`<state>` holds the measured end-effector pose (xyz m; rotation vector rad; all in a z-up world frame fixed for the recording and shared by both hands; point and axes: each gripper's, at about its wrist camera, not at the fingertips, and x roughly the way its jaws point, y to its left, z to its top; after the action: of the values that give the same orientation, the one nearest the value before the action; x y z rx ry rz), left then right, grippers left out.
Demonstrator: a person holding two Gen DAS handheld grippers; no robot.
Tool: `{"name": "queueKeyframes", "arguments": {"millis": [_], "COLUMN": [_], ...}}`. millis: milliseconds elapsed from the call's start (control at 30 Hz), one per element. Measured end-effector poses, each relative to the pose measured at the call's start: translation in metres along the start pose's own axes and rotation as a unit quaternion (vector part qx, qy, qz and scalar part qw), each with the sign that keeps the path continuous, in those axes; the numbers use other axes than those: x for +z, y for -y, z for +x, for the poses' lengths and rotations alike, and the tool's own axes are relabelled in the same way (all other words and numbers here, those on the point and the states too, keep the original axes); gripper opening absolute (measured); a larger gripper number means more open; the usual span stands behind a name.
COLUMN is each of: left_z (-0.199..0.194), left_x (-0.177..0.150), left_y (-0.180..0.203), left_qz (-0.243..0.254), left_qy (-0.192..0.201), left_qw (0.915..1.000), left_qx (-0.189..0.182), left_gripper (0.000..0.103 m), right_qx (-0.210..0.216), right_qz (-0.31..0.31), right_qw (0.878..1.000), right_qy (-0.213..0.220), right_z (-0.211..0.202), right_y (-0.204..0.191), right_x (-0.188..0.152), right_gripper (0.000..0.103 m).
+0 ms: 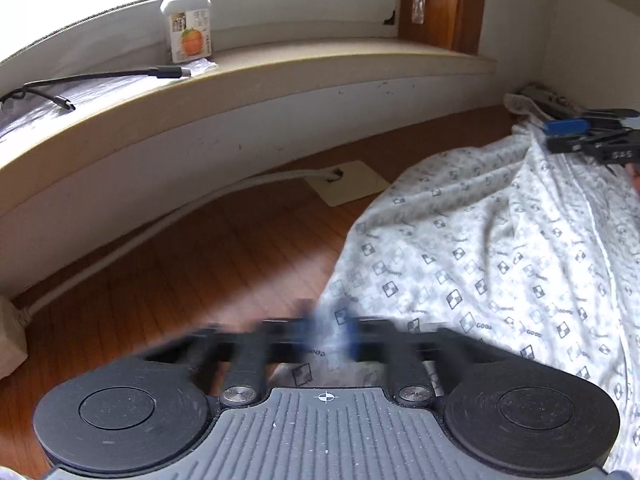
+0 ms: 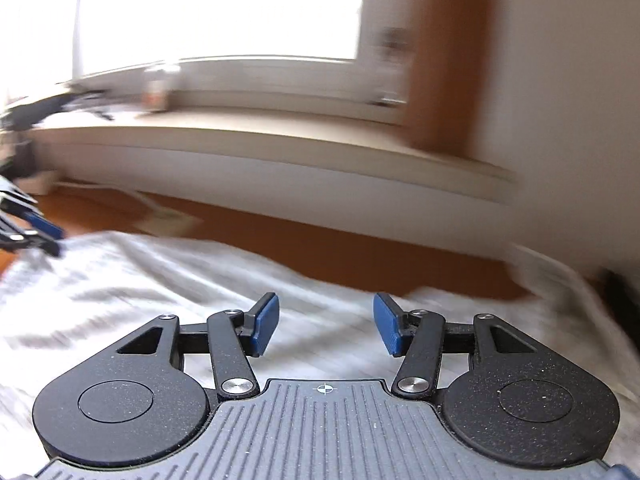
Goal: Fold clothes
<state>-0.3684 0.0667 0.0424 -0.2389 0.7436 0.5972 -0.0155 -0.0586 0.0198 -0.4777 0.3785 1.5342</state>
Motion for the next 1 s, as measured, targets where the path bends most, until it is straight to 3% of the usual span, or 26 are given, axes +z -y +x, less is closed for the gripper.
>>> {"name": "queueKeyframes", "arguments": {"millis": [300, 467, 600, 867, 1000], "left_z": [-0.058, -0.072, -0.073, -0.066, -0.065], "left_x": [0.019, 0.027, 0.029, 0.031, 0.034], "left_y": [0.024, 0.042, 0.056, 0.070, 0.073], "left_qz": [0.011, 0.033, 0.052, 0.076, 0.086], "left_qy": [0.090, 0.102, 0.097, 0.087, 0.086], "left_qw": [0.9957, 0.9938, 0.9929, 0.9918, 0.9909], "left_qx": [-0.015, -0.032, -0.046, -0.054, -0.057], "left_gripper": [0.003, 0.003, 0.003, 0.003, 0.003], "right_qx": [0.141, 0.168, 0.157, 0.173, 0.177], "right_qz": [-0.048, -0.110, -0.143, -0.216, -0.252], "right_qw": [0.989, 0.980, 0.977, 0.961, 0.951], "right_qy": [-0.008, 0.010, 0.022, -0.005, 0.015], "right_z": [0.050, 0.043, 0.037, 0.054, 0.054], "right_y": [-0.115, -0.152, -0.159, -0.171, -0.181], "right_x": [0.037, 0.043, 0.051, 0.050, 0.051], "right_gripper": [0.058, 0.067, 0.072, 0.073, 0.073]}}
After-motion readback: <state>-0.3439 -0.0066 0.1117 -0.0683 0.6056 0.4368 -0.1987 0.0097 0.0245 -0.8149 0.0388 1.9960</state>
